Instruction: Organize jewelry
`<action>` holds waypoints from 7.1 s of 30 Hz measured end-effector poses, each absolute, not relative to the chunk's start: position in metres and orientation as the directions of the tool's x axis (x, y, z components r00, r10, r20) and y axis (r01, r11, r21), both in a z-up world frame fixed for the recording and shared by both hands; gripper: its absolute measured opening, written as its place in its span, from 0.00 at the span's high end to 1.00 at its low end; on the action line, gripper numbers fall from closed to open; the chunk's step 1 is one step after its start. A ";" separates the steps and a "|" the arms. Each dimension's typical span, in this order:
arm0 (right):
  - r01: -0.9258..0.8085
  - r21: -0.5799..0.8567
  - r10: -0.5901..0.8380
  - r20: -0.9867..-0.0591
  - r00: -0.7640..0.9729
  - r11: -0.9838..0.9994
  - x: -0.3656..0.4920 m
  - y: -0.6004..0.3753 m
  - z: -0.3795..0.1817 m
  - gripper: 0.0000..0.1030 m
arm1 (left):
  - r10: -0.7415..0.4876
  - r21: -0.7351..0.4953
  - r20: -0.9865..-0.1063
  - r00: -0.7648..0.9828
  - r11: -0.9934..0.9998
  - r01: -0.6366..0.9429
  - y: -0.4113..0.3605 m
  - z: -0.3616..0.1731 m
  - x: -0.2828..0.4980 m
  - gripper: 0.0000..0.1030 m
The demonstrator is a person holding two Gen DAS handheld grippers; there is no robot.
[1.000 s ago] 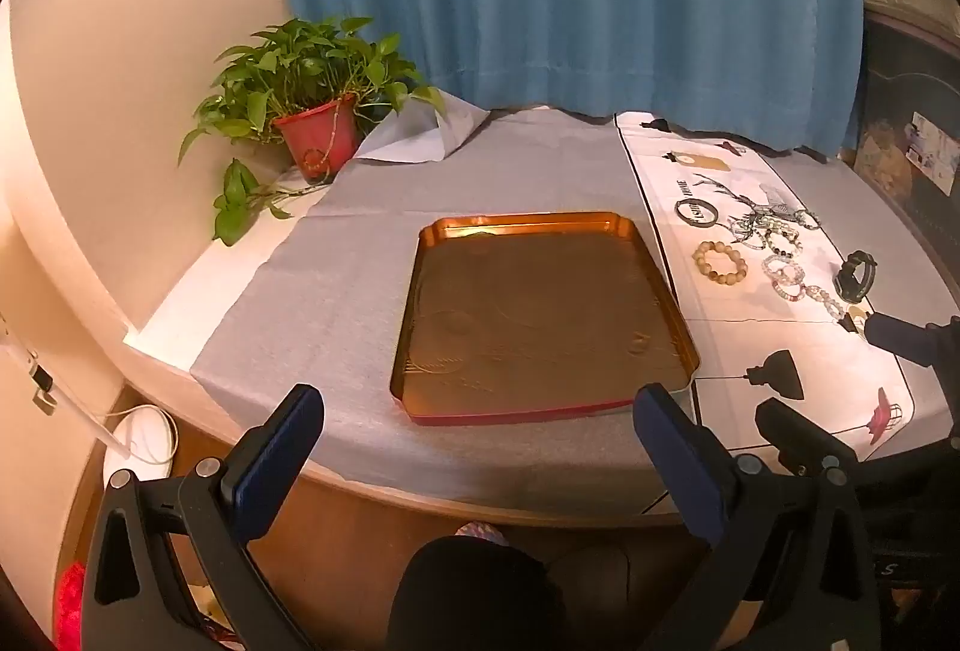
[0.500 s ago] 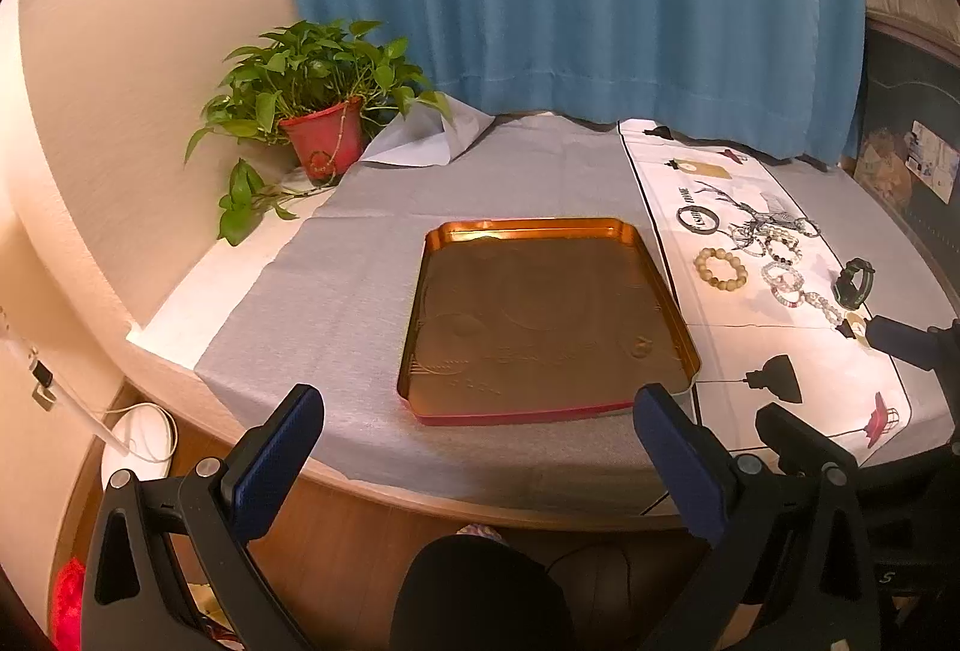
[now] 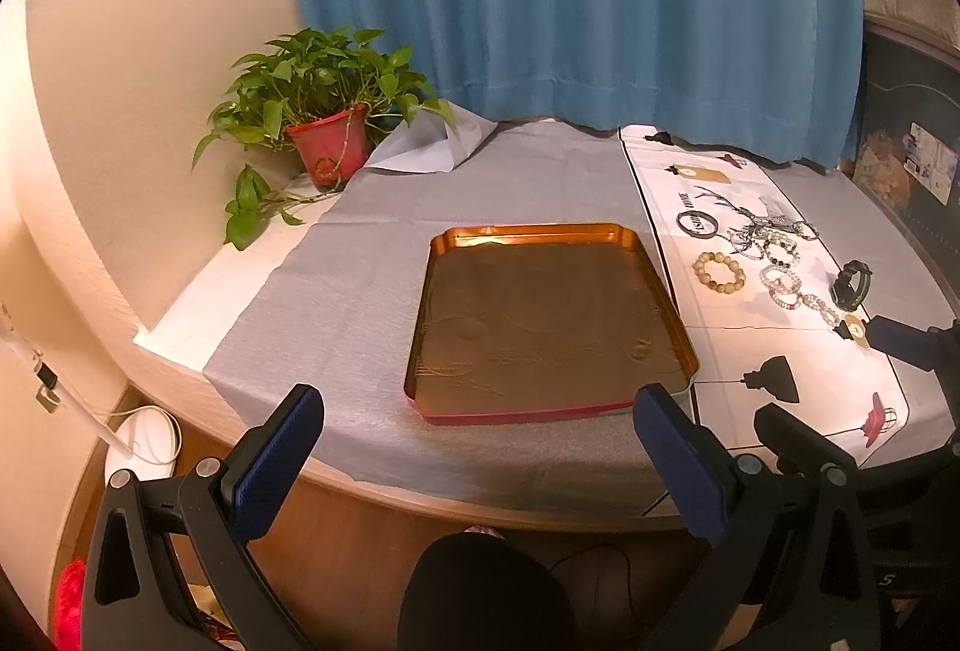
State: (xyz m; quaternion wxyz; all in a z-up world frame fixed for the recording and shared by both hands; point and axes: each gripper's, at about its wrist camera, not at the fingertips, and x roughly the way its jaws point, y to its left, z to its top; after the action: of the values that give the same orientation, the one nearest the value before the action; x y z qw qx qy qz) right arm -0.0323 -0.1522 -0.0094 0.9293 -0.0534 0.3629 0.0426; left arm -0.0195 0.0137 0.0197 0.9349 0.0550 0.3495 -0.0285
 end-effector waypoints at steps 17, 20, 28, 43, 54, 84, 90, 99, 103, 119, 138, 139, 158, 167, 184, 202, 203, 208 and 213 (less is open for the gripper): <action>-0.117 -0.068 0.041 -0.670 0.741 0.991 -0.040 -0.148 -0.002 0.00 | -0.010 0.091 -0.644 0.765 0.992 0.090 0.019 0.028 -0.027 0.00; -0.115 -0.070 0.039 -0.669 0.742 0.991 -0.040 -0.148 -0.002 0.00 | -0.010 0.091 -0.642 0.767 0.992 0.089 0.020 0.031 -0.029 0.00; -0.109 -0.067 0.037 -0.663 0.748 0.992 -0.045 -0.149 0.004 0.00 | -0.008 0.094 -0.640 0.768 0.992 0.089 0.021 0.032 -0.030 0.00; -0.110 -0.068 0.038 -0.662 0.748 0.992 -0.045 -0.148 0.001 0.00 | -0.006 0.096 -0.639 0.769 0.992 0.087 0.018 0.031 -0.033 0.00; -0.112 -0.061 0.042 -0.672 0.739 0.992 -0.047 -0.148 -0.001 0.00 | -0.013 0.094 -0.646 0.763 0.991 0.096 0.020 0.032 -0.034 0.00; 0.426 0.094 -0.201 -0.776 0.597 0.900 0.070 -0.479 -0.118 0.00 | -0.136 0.046 -0.907 0.398 0.908 0.415 -0.253 -0.082 0.198 0.01; 0.427 0.071 -0.203 -0.803 0.561 0.902 0.098 -0.485 -0.136 0.00 | -0.075 0.093 -0.938 0.339 0.887 0.453 -0.266 -0.117 0.221 0.01; 0.392 0.016 -0.234 -0.780 0.580 0.920 0.112 -0.481 -0.138 0.28 | -0.147 0.002 -0.934 0.324 0.909 0.417 -0.264 -0.117 0.233 0.48; 0.366 0.012 -0.226 -0.769 0.598 0.930 0.108 -0.476 -0.131 0.57 | -0.213 -0.059 -0.924 0.319 0.900 0.431 -0.265 -0.102 0.226 0.90; 0.357 0.035 -0.256 -0.634 0.730 0.933 0.040 -0.450 -0.040 1.00 | -0.368 -0.103 -0.777 0.511 0.874 0.475 -0.207 0.027 0.163 0.90; 0.417 0.089 -0.275 -0.625 0.731 0.905 0.007 -0.468 -0.027 0.97 | -0.397 -0.157 -0.761 0.514 0.880 0.448 -0.157 0.030 0.147 0.90; 0.436 0.088 -0.290 -0.627 0.723 0.896 0.001 -0.468 -0.031 0.94 | -0.400 -0.159 -0.764 0.506 0.877 0.452 -0.158 0.027 0.148 0.90; 0.435 0.015 -0.270 -0.766 0.583 0.900 0.016 -0.454 -0.139 0.24 | -0.418 -0.296 -0.878 0.233 0.856 0.424 -0.215 -0.115 0.176 0.87; 0.399 0.095 -0.192 -0.761 0.620 0.912 0.016 -0.449 -0.126 0.55 | -0.456 -0.299 -0.851 0.260 0.828 0.474 -0.214 -0.091 0.169 0.91; 0.120 0.108 -0.023 -0.641 0.768 0.987 0.017 -0.311 -0.026 0.55 | -0.421 -0.244 -0.765 0.487 0.890 0.386 -0.089 0.009 0.116 0.91; -0.148 0.066 0.151 -0.709 0.689 0.987 0.067 -0.165 -0.045 0.55 | -0.301 -0.203 -0.779 0.549 0.951 0.234 0.022 -0.022 0.129 0.91; -0.158 0.065 0.157 -0.714 0.682 0.985 0.073 -0.160 -0.048 0.55 | -0.296 -0.200 -0.781 0.549 0.953 0.230 0.024 -0.024 0.132 0.91; -0.190 0.059 0.171 -0.736 0.655 0.980 0.100 -0.139 -0.059 0.55 | -0.256 -0.169 -0.790 0.557 0.964 0.204 0.031 -0.035 0.147 0.91; -0.215 0.048 0.178 -0.745 0.642 0.975 0.122 -0.125 -0.067 0.55 | -0.229 -0.153 -0.802 0.552 0.972 0.181 0.036 -0.045 0.164 0.91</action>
State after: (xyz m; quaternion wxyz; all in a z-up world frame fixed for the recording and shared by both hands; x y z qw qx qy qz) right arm 0.1221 -0.1253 -0.0674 0.9059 -0.0222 0.4088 0.1086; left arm 0.1636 0.0359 -0.0452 0.8806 -0.0261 0.4585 -0.1163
